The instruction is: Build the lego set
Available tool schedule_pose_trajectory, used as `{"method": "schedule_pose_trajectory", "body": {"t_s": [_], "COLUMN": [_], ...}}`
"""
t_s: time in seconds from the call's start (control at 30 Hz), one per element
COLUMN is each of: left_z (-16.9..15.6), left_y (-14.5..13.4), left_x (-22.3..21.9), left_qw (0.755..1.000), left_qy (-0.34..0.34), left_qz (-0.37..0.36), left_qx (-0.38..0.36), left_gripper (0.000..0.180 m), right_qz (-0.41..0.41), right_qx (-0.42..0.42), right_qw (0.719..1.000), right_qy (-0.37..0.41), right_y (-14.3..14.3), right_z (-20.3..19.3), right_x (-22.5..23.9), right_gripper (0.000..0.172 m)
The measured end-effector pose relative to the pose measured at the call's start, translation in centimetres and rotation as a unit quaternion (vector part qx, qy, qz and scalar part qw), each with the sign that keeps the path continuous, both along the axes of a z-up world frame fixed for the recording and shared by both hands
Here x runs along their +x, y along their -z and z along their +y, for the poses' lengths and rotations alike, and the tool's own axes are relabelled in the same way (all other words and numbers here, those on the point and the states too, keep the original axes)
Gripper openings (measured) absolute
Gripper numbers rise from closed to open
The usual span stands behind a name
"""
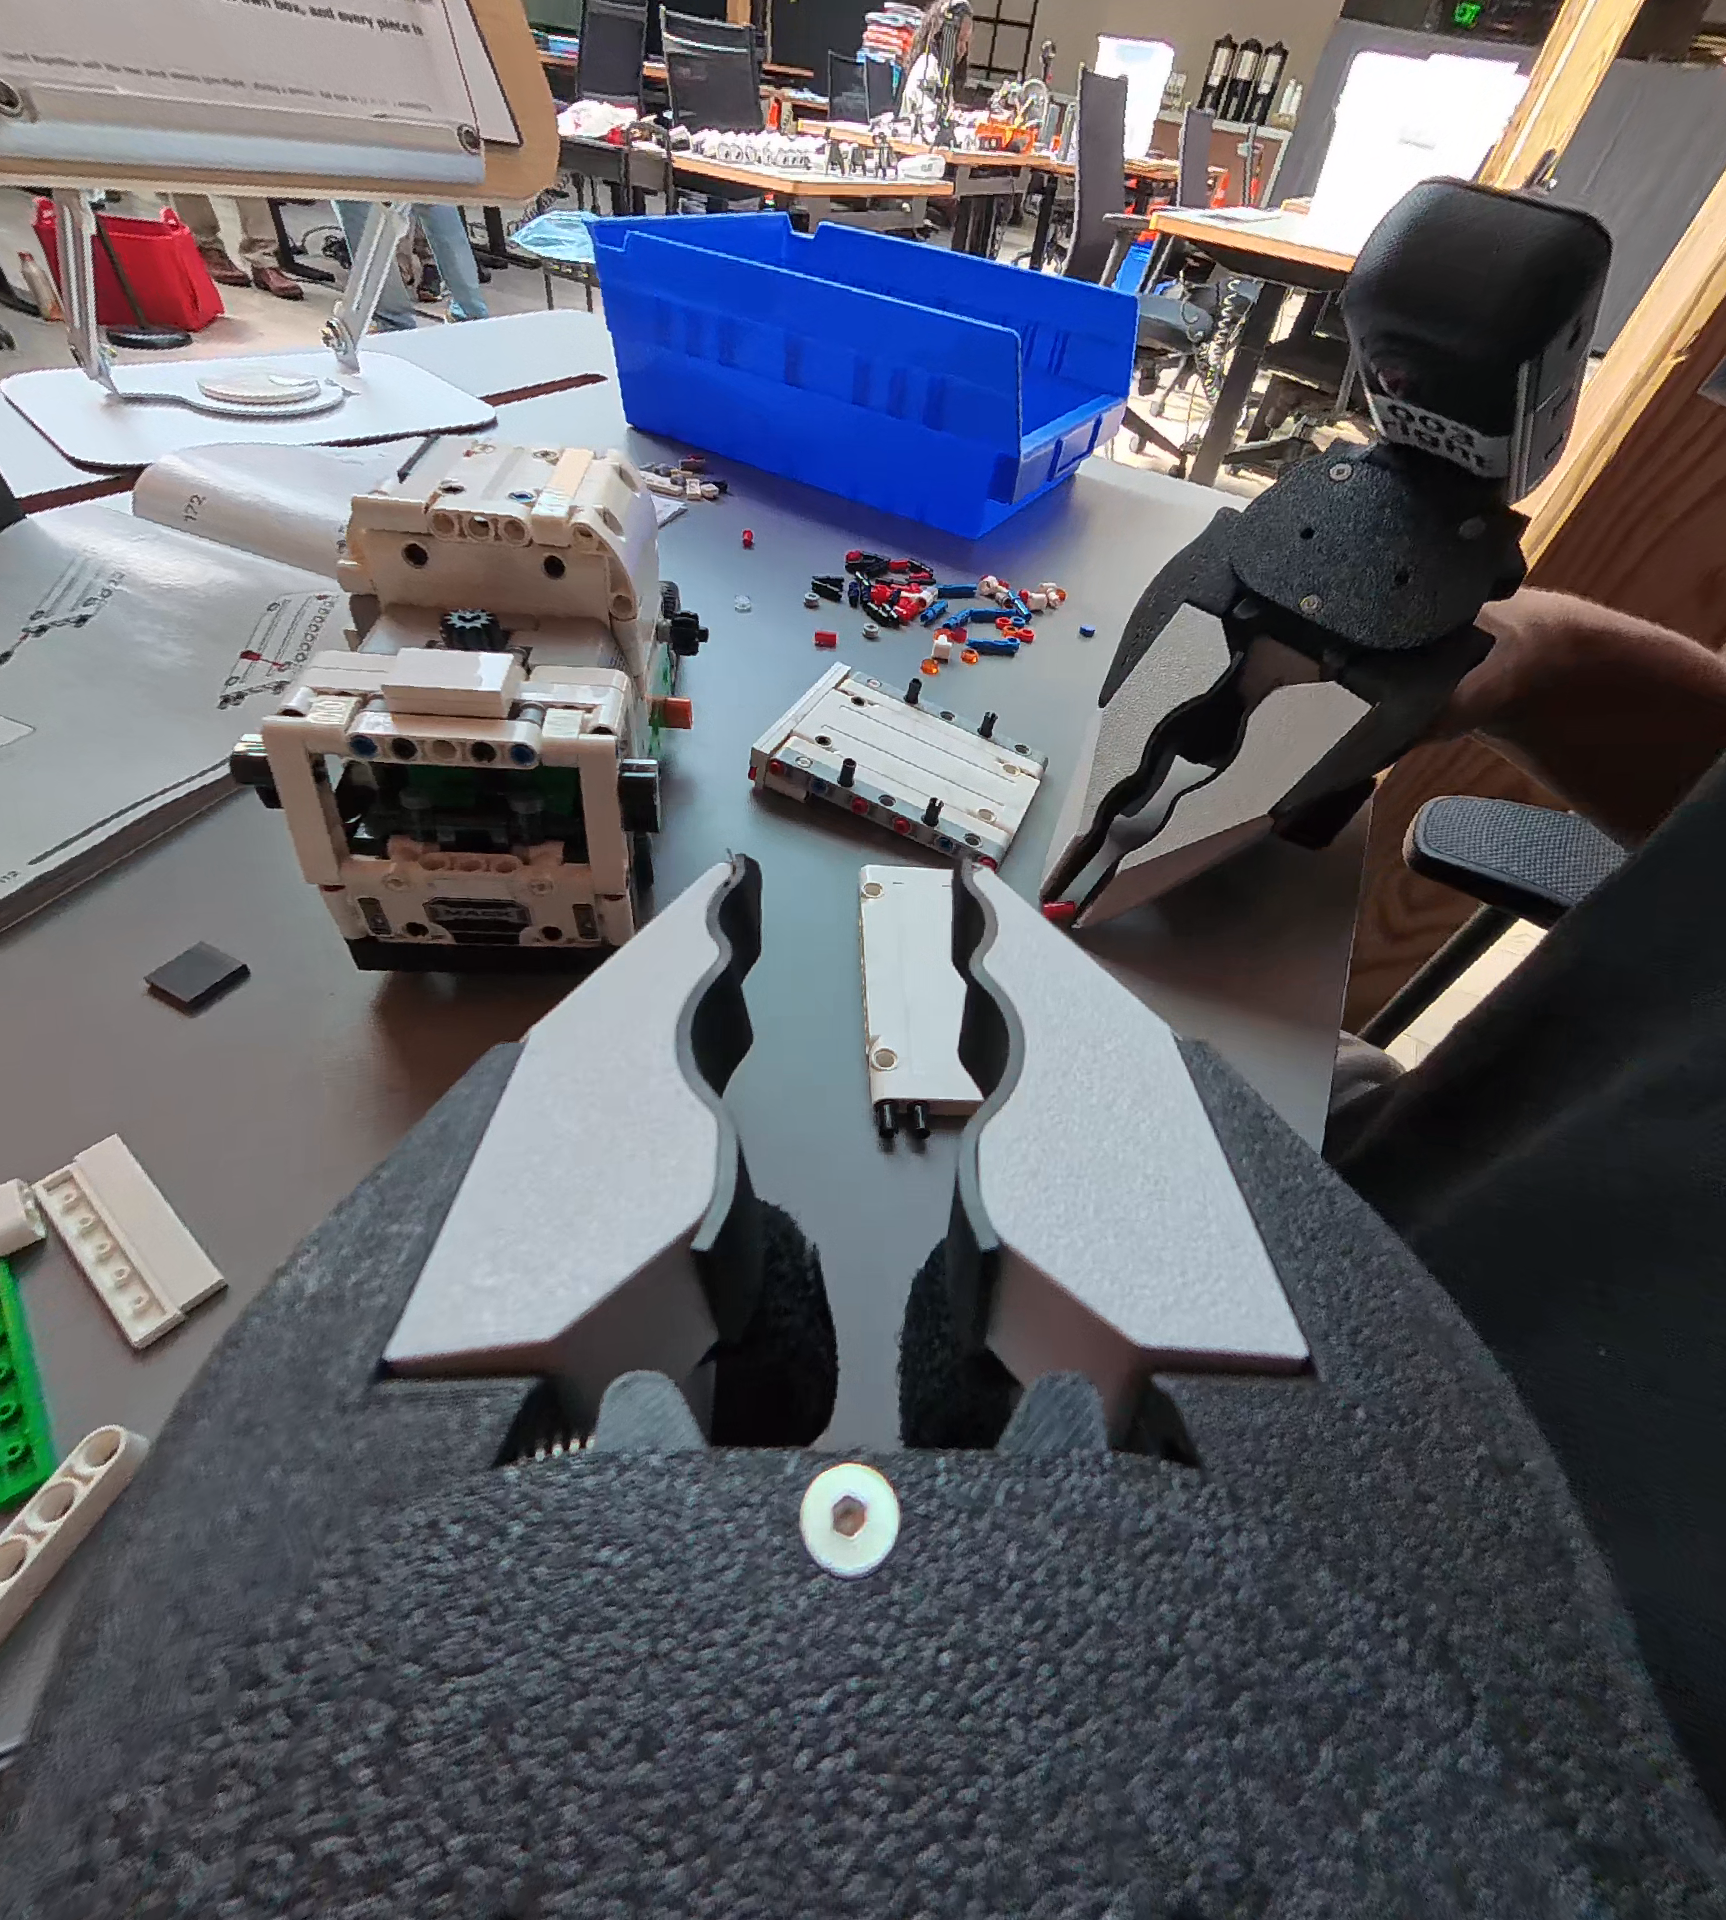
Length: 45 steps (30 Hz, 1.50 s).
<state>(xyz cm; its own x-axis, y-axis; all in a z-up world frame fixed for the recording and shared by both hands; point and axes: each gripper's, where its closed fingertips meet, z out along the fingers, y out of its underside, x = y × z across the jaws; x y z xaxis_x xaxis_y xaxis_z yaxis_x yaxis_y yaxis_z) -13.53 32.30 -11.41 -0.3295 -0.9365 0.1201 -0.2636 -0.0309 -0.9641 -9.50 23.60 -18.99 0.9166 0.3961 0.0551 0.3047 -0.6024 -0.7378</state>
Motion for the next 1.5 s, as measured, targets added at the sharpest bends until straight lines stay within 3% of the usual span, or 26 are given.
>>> {"method": "schedule_pose_trajectory", "body": {"t_s": [0.33,0.43,0.53,0.6,0.67,0.8,0.9,1.1,1.3,1.5], "left_z": [-0.3,-0.3,-0.2,-0.2,-0.2,-0.1,0.0,0.2,0.3,0.2], "left_y": [0.0,0.0,0.0,0.0,0.0,0.0,-0.1,0.0,0.0,0.2], "left_x": [-0.1,-0.1,0.0,0.0,0.0,0.0,0.0,0.1,0.1,0.2], "left_qw": [1.000,1.000,1.000,1.000,1.000,1.000,1.000,1.000,1.000,1.000], "left_qy": [0.002,0.002,0.002,0.001,0.001,-0.001,-0.005,-0.006,-0.006,-0.005], "left_qz": [-0.006,-0.005,-0.003,-0.003,-0.003,-0.004,-0.005,-0.001,0.002,0.004], "left_qx": [0.014,0.013,0.011,0.010,0.009,0.009,0.007,-0.002,-0.006,0.000], "left_gripper": [0.035,0.035,0.035,0.035,0.035,0.035,0.035,0.035,0.035,0.035], "right_qz": [0.022,0.034,0.021,-0.018,-0.033,-0.011,-0.044,-0.032,-0.018,0.002], "right_qx": [0.020,0.062,0.100,0.104,0.089,0.023,0.011,-0.014,-0.013,0.042], "right_qw": [0.999,0.996,0.984,0.966,0.957,0.976,0.981,0.990,0.989,0.987], "right_qy": [0.036,0.053,0.148,0.236,0.273,0.218,0.186,0.137,0.145,0.155], "right_y": [-0.7,-2.5,-4.4,-4.8,-4.2,-1.8,-1.2,-0.1,-0.2,-3.0], "right_z": [-0.5,-0.5,-0.4,-0.7,-0.7,0.5,1.0,1.7,1.1,0.1], "right_x": [0.9,1.9,7.1,12.4,16.0,16.3,16.5,15.6,15.4,14.0], "right_gripper": [0.013,0.013,0.012,0.012,0.015,0.022,0.018,0.007,0.003,0.003]}}
